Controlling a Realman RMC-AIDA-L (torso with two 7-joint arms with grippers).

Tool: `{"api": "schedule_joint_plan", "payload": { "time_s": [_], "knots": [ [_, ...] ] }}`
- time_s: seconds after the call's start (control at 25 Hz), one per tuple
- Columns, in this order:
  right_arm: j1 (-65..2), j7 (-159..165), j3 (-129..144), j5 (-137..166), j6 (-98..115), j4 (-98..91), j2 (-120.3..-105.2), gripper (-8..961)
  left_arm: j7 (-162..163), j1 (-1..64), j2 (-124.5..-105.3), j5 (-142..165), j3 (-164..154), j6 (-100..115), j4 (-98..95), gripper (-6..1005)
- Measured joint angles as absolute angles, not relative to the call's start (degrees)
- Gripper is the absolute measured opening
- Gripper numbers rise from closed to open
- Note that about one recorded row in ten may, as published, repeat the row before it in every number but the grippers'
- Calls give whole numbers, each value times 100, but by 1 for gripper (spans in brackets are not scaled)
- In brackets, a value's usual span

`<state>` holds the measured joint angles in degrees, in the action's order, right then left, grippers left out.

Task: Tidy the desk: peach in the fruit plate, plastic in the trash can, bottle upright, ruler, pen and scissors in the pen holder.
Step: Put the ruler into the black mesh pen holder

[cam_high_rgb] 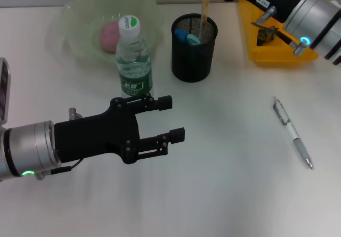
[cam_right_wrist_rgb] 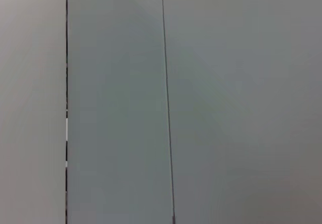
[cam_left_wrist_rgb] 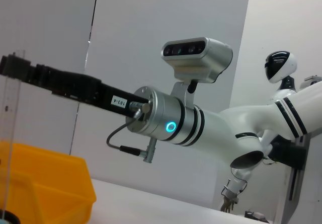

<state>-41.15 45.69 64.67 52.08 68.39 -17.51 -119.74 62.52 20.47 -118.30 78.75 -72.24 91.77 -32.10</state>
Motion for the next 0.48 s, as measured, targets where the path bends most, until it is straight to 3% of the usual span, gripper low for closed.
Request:
{"api": "schedule_joint_plan", "payload": {
  "time_s": [0.48],
  "knots": [
    [-4296,4423,6468,5202,6500,-1556,-11980,390,6249,2048,-11839,7875,-7224,9145,-3208,698]
  ]
}}
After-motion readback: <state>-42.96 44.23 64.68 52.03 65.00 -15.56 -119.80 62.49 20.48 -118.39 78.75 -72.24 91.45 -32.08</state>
